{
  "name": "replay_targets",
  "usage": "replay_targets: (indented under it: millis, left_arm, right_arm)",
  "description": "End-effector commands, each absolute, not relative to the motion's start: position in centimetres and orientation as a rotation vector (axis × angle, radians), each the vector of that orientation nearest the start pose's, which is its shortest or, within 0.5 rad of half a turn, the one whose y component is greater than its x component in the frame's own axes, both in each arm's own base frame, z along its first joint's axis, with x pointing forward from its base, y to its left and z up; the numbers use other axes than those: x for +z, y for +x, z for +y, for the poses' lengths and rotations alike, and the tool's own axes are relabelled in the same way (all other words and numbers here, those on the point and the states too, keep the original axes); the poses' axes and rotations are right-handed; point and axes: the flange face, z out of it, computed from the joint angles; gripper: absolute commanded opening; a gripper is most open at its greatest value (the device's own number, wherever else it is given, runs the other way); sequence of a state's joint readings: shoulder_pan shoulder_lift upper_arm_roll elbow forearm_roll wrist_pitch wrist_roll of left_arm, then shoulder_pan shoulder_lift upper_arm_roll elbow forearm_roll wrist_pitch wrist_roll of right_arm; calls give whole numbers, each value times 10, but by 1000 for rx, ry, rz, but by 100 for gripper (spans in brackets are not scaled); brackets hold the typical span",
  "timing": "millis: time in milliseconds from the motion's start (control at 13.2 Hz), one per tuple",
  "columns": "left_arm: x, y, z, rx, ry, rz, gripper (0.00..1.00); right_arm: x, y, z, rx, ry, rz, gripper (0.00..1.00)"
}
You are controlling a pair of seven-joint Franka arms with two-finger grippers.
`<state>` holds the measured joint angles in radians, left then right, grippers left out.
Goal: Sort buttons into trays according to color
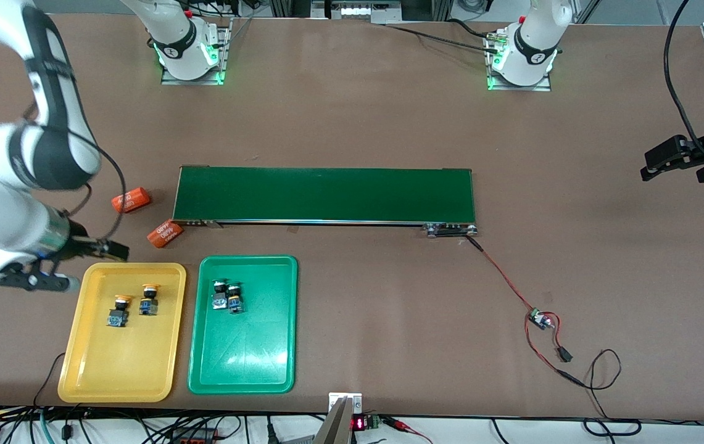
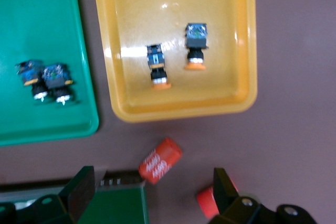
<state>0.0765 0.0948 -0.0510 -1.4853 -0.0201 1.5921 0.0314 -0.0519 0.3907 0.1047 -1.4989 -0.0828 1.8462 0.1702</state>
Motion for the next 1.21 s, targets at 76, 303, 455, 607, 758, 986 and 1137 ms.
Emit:
replay_targets:
  millis: [76,303,455,607,758,986,1137]
  left_arm:
    - [617,577,14,-18,-3153,29,100]
    - [616,576,13,-3,-3155,29,100]
    - [616,576,14,4,-3156,2,100]
    - [616,575,12,14,-3155,-39,100]
    - [616,575,11,14,-3152,-20,100]
    - [616,573,11,29,-3153,-39,100]
    - [615,574,9,31,-3153,-48,100]
  right_arm:
    - [496,615,19,110,-3183,81,100]
    - [534,556,19,82,-3203,50,100]
    - [570,529,20,75,-3212,56,100]
    - [593,520,19,63,-3207,67,100]
    - [610,512,6,140,-3199,110,100]
    - [614,511,-14,201,-3186,176,100]
    - [605,513,-13,257,-3181,173,100]
